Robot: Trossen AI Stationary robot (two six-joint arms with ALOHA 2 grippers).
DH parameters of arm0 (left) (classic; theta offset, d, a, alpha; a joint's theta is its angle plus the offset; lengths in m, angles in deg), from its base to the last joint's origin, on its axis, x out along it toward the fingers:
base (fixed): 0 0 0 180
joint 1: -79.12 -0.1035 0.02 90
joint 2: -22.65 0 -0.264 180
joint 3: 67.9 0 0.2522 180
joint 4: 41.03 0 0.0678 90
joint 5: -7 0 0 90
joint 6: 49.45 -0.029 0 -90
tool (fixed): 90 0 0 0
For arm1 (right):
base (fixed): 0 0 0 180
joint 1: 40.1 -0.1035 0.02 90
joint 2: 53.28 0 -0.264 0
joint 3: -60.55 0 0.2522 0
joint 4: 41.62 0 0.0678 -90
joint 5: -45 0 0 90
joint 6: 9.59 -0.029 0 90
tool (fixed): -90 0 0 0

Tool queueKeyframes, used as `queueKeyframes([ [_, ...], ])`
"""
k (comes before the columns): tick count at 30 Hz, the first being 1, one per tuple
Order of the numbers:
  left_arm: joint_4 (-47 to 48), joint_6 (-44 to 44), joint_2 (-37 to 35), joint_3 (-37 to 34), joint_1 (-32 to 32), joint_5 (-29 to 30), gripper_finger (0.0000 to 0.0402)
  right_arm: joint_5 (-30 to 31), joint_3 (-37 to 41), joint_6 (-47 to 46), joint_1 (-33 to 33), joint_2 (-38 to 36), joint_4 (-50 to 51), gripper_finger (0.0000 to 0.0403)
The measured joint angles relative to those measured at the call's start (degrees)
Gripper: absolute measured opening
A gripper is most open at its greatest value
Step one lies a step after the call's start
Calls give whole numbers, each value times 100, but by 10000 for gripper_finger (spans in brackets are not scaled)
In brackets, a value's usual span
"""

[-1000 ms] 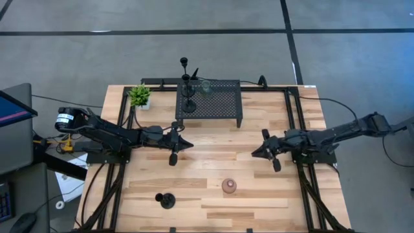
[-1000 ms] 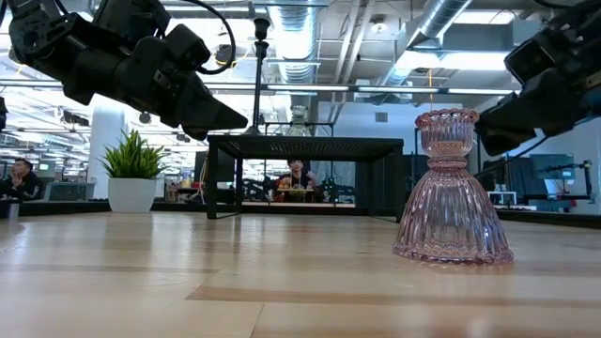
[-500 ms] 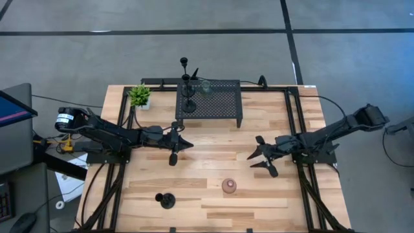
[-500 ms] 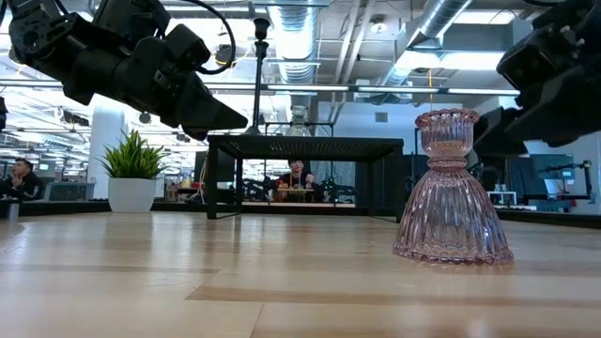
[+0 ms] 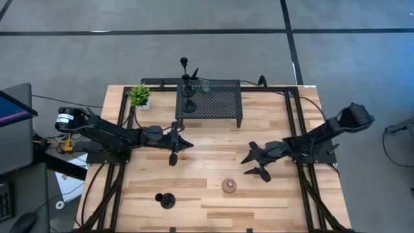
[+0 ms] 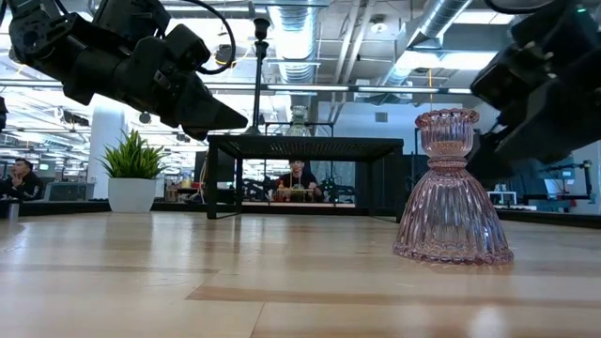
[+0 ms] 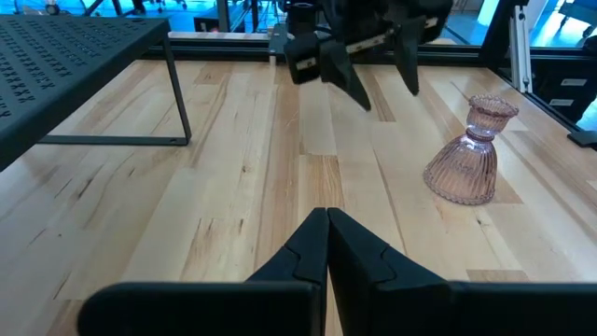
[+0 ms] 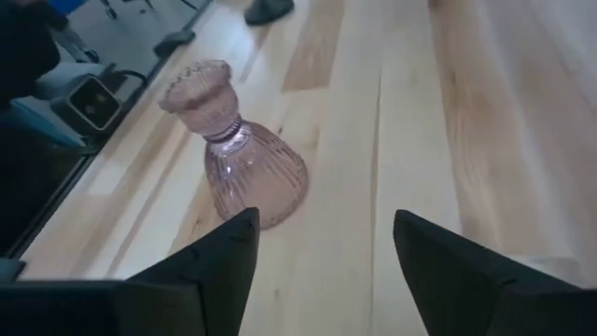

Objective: Pick & Place candle stick holders
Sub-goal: Put the pink glass candle holder on the shelf

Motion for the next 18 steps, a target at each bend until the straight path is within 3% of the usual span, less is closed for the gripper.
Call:
queueKeyframes([
  [8, 0, 0, 0, 0, -1, 0, 8, -12, -772, 30, -258, 1111, 5, 245],
  [18, 1, 0, 0, 0, -1, 0, 8, -15, -1030, 885, -474, 1507, 158, 244],
])
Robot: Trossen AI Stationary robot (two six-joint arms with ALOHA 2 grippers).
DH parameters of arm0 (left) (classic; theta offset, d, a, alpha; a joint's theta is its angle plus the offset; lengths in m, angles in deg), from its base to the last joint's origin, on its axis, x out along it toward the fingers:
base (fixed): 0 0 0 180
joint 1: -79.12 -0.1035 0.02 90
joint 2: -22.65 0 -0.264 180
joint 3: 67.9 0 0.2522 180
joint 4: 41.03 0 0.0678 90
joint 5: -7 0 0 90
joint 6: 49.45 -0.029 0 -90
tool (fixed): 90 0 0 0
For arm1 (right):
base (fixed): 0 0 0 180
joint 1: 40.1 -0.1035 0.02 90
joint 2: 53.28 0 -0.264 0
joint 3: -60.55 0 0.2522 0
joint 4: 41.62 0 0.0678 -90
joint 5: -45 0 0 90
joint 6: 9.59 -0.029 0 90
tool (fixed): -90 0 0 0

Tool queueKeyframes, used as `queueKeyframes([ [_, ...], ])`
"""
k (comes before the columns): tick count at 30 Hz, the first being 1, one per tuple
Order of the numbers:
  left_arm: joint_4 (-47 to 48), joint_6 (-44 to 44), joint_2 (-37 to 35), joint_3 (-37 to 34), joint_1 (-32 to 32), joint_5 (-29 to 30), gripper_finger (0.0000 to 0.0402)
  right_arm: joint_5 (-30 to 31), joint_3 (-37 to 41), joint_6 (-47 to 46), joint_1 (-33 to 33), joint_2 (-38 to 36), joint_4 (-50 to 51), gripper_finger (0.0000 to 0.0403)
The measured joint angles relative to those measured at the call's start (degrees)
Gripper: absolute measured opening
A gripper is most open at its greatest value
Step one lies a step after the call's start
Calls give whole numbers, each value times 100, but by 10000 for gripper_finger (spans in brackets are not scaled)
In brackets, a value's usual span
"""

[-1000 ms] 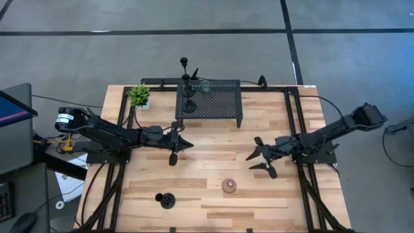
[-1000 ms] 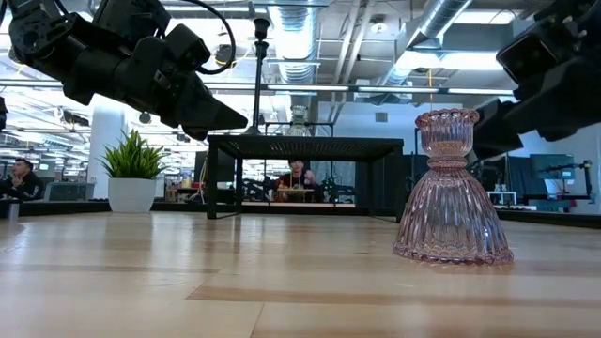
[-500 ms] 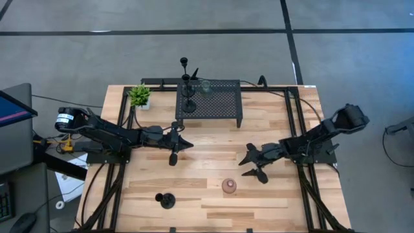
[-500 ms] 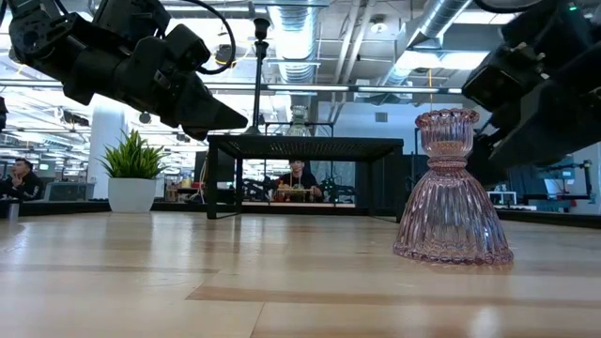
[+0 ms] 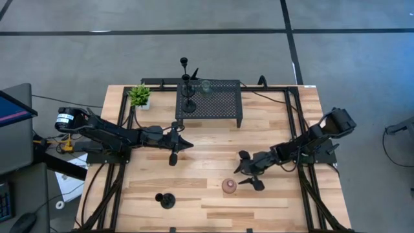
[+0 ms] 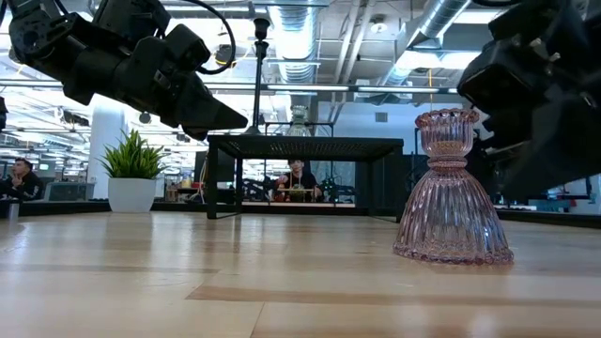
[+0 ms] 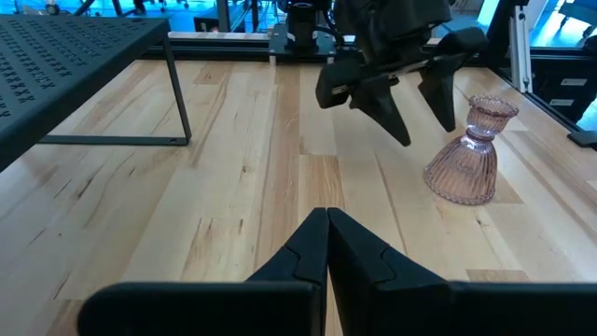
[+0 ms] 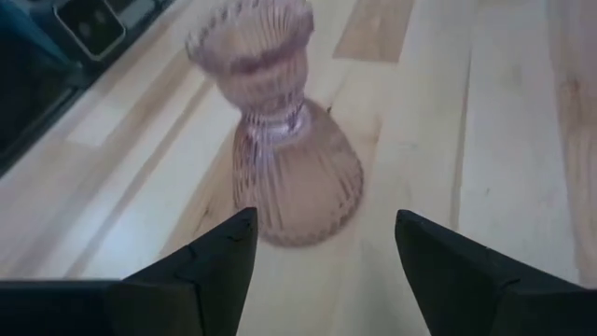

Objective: Pick & Place candle stick holders
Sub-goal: Put the pink glass candle holder on the shelf

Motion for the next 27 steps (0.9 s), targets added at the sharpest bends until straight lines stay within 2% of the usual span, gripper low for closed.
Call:
queueKeyframes([
  [5, -1, 1, 0, 0, 0, 0, 8, 0, 0, 10, 9, 1, 118, 238],
  [14, -1, 0, 0, 0, 1, 0, 8, 190, 0, -117, 9, 1, -339, 233],
  [27, -1, 0, 0, 0, 0, 0, 8, 146, -432, -238, -262, -2, -132, 324],
])
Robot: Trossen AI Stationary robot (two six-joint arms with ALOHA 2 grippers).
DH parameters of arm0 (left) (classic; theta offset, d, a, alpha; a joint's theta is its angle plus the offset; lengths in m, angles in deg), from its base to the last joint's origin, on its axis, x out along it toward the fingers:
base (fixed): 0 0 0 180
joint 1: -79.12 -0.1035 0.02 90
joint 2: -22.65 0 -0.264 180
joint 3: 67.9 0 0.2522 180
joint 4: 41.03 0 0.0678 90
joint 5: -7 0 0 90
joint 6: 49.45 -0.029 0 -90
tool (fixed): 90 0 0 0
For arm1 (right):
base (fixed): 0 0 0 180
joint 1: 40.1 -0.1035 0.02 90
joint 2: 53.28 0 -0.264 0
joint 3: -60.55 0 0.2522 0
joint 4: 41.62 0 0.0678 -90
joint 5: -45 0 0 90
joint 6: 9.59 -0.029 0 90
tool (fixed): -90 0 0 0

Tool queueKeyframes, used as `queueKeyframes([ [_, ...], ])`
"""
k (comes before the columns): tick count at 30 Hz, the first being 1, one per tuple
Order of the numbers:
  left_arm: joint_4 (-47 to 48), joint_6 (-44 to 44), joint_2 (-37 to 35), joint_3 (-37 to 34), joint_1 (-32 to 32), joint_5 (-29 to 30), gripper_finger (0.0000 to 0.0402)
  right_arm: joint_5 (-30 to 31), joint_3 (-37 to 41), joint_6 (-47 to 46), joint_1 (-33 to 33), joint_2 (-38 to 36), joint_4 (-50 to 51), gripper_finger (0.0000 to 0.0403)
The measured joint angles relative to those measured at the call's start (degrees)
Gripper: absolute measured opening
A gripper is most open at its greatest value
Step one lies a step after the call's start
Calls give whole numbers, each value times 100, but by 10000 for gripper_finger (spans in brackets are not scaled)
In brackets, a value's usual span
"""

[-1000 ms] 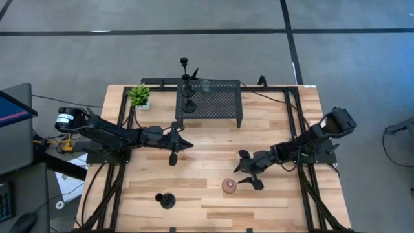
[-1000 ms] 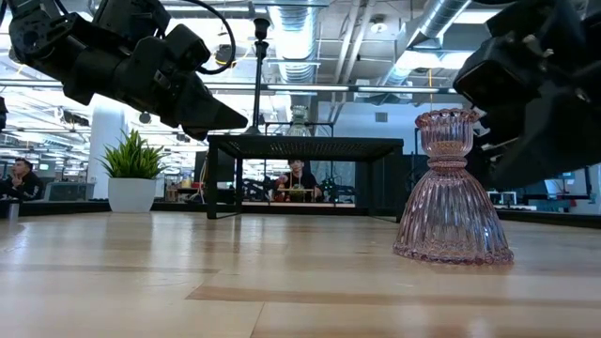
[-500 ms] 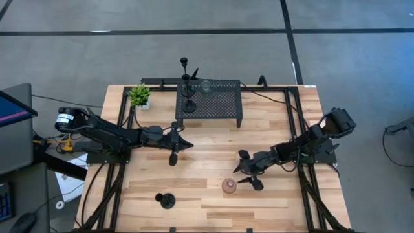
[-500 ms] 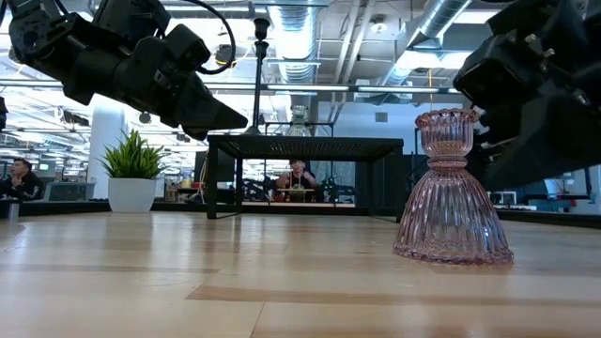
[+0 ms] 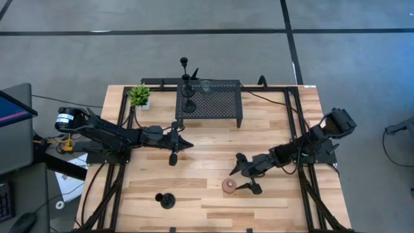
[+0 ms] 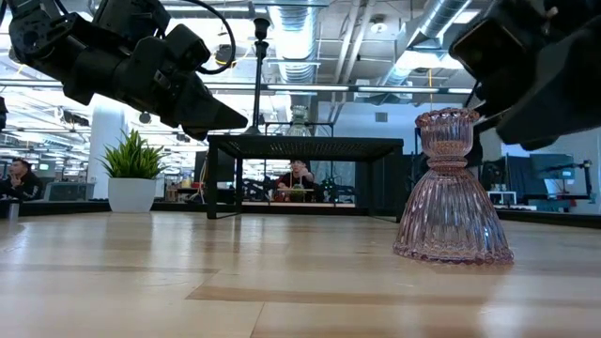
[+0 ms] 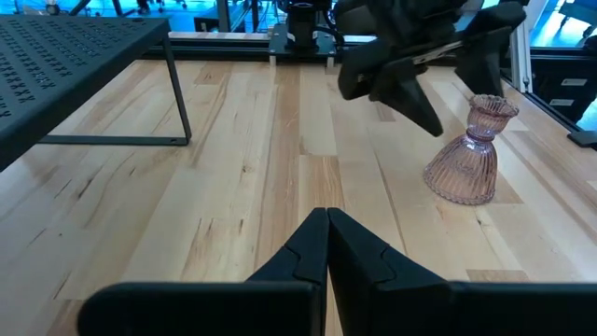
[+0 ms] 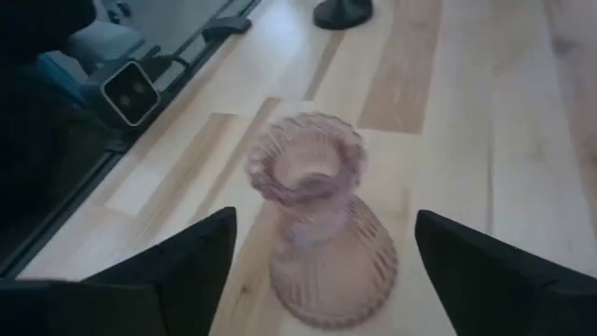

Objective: Pick & Place candle stick holders
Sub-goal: Put the pink glass candle holder on the shelf

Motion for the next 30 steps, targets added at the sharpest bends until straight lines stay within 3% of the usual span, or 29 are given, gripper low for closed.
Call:
queueKeyframes([
  [7, 0, 0, 0, 0, 0, 0, 8, 133, -254, 1, -76, 0, 422, 352],
  [18, 0, 0, 0, 0, 2, 0, 8, 363, -259, 0, -29, 2, 402, 332],
  [24, 0, 0, 0, 0, 0, 0, 8, 317, -385, -2, -39, 701, -185, 333],
  [30, 0, 0, 0, 0, 1, 0, 8, 192, -621, -142, -37, 1059, -161, 327],
])
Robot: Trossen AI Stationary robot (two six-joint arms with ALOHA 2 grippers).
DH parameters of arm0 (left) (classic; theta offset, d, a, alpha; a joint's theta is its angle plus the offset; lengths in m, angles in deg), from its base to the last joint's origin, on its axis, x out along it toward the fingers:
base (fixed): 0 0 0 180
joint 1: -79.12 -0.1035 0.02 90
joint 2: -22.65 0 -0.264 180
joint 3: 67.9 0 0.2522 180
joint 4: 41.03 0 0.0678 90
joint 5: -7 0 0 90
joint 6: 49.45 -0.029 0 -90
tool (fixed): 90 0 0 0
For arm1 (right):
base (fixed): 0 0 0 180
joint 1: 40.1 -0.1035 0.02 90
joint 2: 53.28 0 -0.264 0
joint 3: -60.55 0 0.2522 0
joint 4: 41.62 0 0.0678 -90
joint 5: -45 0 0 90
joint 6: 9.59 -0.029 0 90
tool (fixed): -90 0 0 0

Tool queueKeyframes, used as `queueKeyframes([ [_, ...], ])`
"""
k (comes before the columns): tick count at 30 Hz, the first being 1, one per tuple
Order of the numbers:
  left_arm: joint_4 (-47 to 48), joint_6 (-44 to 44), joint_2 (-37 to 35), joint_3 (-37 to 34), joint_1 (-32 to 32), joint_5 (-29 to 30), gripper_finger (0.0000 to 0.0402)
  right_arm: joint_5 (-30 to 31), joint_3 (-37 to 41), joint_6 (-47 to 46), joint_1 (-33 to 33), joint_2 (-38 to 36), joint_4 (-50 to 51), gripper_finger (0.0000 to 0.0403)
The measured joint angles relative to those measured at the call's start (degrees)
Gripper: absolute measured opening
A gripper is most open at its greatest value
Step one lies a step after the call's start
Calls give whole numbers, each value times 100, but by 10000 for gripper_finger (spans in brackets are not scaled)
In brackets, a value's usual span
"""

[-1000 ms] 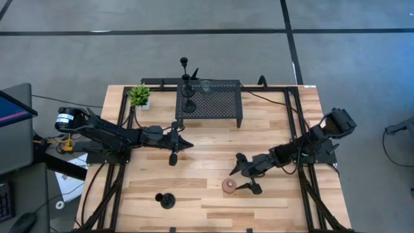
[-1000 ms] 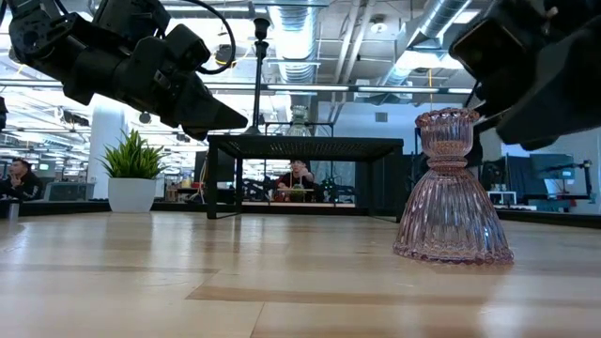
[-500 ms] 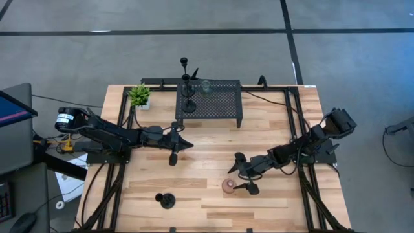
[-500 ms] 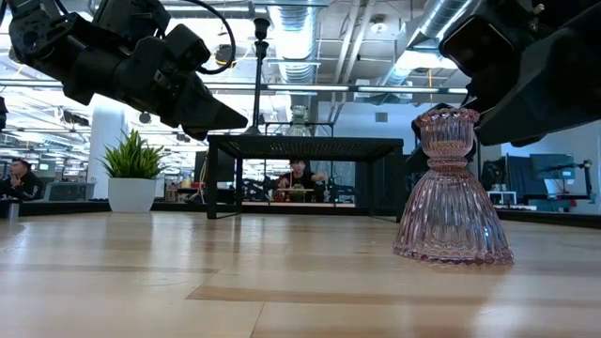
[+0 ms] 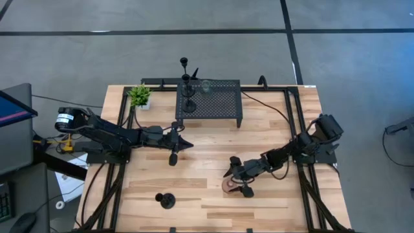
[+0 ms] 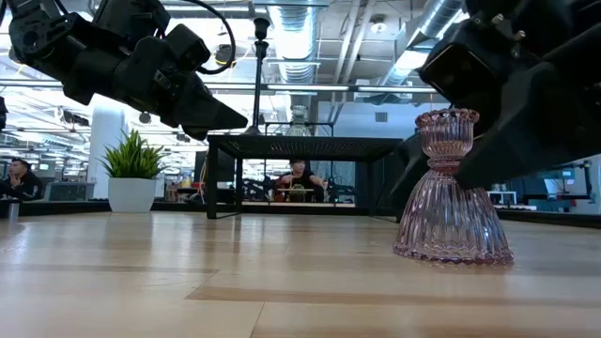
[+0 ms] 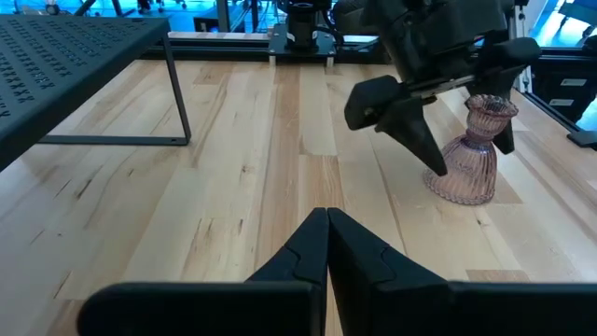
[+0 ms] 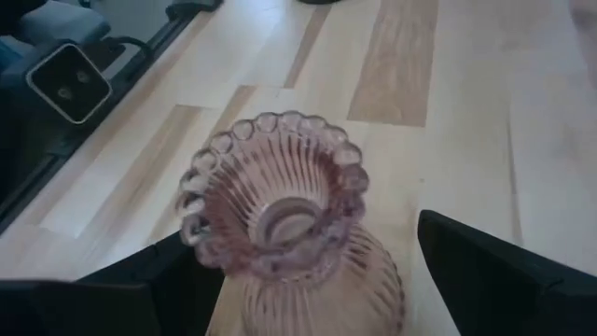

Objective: Pick & Place candle stick holders
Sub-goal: Put the pink glass candle holder on the shelf

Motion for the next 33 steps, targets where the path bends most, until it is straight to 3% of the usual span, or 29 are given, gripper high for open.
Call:
queueKeyframes([
  [22, 0, 2, 0, 0, -1, 0, 8, -30, -58, -14, 4, -51, -34, 255],
  [33, 0, 0, 0, 0, -1, 0, 8, -10, -61, -10, 15, -53, -93, 170],
])
